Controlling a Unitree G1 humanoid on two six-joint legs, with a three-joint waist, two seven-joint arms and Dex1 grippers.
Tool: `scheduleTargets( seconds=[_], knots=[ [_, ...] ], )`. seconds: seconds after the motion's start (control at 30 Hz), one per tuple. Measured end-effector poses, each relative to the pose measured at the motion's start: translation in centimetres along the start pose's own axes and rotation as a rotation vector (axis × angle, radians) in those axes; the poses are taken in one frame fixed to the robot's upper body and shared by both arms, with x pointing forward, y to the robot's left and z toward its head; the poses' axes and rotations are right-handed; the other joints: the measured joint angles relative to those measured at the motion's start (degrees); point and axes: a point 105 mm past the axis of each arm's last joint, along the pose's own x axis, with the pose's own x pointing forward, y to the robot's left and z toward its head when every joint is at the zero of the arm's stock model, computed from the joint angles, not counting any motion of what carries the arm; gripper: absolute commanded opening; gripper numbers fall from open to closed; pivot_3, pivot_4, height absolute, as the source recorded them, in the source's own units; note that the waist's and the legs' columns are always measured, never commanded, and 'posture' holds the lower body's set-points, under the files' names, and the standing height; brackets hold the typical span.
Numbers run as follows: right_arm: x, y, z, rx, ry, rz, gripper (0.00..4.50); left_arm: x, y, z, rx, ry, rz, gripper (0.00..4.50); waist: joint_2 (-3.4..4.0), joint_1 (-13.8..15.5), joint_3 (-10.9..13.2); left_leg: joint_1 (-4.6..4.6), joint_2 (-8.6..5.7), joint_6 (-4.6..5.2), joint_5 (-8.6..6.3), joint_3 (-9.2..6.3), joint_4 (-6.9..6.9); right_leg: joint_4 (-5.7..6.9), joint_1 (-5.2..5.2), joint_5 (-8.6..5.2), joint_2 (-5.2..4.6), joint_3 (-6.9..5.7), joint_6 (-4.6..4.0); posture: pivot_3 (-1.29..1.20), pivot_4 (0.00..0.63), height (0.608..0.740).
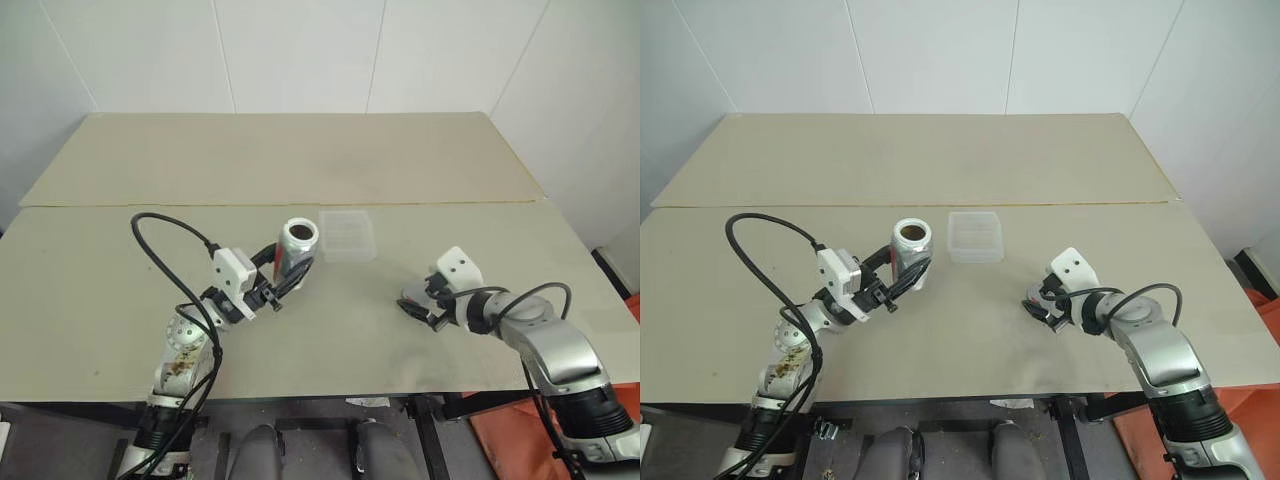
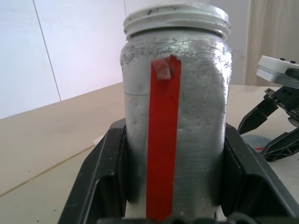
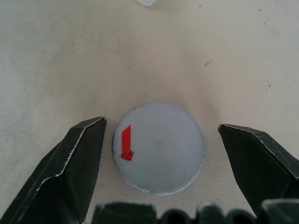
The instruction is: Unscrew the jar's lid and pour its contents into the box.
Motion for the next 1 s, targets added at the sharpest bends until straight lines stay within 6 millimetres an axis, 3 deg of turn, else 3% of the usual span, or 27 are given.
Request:
scheduleTargets(
  seconds=[0.23,0.47,0.6,0.7,0.83,1.0],
  knots=[
    [-3.1,0.1,6.8,-0.155,-0.332,0.039,4.45,-0.4,1.7,-0.6,0.051,0.064,0.050,2.07,0.00,0.06,0.00,0.01,0.00,0.00,0.00,-0.02,-0.01,0.01,0.01,-0.03,0.01,-0.03,0.05,0.00,0.150,0.740],
    [-3.8,1.2,8.0,-0.194,-0.405,0.107,4.45,0.3,4.7,-2.0,0.154,0.174,0.122,2.07,-0.01,0.22,0.00,0.00,-0.02,0.00,0.00,-0.01,0.02,0.02,0.02,0.02,-0.01,-0.04,0.01,0.00,0.150,0.740],
    [-3.9,1.8,8.2,-0.199,-0.429,0.117,4.45,3.7,8.6,-1.0,0.381,0.188,0.197,2.07,-0.04,0.77,0.02,-0.02,-0.06,0.03,0.02,-0.05,0.04,0.01,0.03,0.04,-0.01,-0.09,0.05,0.00,0.150,0.740],
    [-4.1,2.1,8.1,-0.205,-0.435,0.126,4.45,7.0,9.4,0.4,0.663,0.188,0.109,2.07,-0.04,1.23,0.02,-0.07,-0.09,0.03,0.02,-0.02,0.02,-0.12,0.05,0.26,-0.02,-0.08,-0.25,0.00,0.150,0.740],
    [-4.1,2.1,8.1,-0.203,-0.439,0.124,4.45,10.7,8.5,1.2,1.002,0.184,-0.070,2.07,-0.04,1.53,0.02,-0.24,-0.17,0.03,0.00,0.01,-0.09,-0.45,0.03,0.30,-0.10,-0.08,-0.16,0.00,0.150,0.740],
    [-4.4,2.0,7.7,-0.189,-0.437,0.092,4.45,13.3,6.6,0.2,1.356,0.197,-0.250,2.07,-0.05,1.72,0.03,-0.59,-0.24,0.09,-0.03,-0.03,-0.10,-0.75,-0.10,0.30,-0.16,-0.15,-0.03,0.00,0.150,0.740]
  ],
)
